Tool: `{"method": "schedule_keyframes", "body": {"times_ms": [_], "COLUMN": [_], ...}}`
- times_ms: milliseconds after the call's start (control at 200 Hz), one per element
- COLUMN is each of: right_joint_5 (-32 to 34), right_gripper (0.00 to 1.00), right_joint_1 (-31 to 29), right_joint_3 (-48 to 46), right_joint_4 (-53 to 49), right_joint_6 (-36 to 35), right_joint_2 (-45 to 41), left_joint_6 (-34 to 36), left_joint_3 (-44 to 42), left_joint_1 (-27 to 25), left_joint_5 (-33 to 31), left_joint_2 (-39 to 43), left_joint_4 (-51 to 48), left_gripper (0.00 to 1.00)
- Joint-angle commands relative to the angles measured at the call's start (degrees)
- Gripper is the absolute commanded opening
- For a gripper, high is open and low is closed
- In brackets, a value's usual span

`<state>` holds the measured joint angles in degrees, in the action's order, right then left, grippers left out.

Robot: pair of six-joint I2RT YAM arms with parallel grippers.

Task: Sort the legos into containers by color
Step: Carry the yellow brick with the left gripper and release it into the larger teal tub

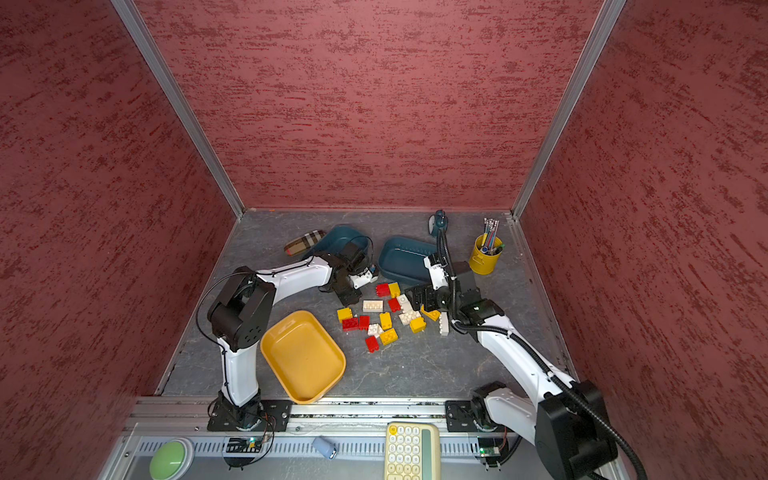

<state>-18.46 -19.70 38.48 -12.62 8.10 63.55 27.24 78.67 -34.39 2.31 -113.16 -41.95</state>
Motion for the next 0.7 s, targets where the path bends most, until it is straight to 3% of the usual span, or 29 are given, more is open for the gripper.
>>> {"method": "schedule_keyframes", "body": {"times_ms": [0, 321, 696], "right_joint_5": [-0.1, 0.19, -1.8], "right_gripper": [0.99, 0.99, 0.99], "right_joint_1": [0.1, 2.57, 8.21], "right_joint_3": [-0.31, 0.91, 4.89], "right_joint_4": [1.81, 1.77, 1.65], "right_joint_6": [-0.74, -0.8, -1.16], "right_joint_2": [0.09, 0.0, 1.27], "left_joint_6": [-1.64, -7.61, -18.04], "left_joint_3": [2.38, 12.48, 27.98], "left_joint_1": [0.29, 0.07, -0.96], "left_joint_5": [2.25, 6.95, 13.23], "left_joint_2": [2.7, 3.87, -7.67], "left_joint_4": [-1.33, -4.2, 4.74], "left_gripper": [0.24, 0.25, 0.25]}}
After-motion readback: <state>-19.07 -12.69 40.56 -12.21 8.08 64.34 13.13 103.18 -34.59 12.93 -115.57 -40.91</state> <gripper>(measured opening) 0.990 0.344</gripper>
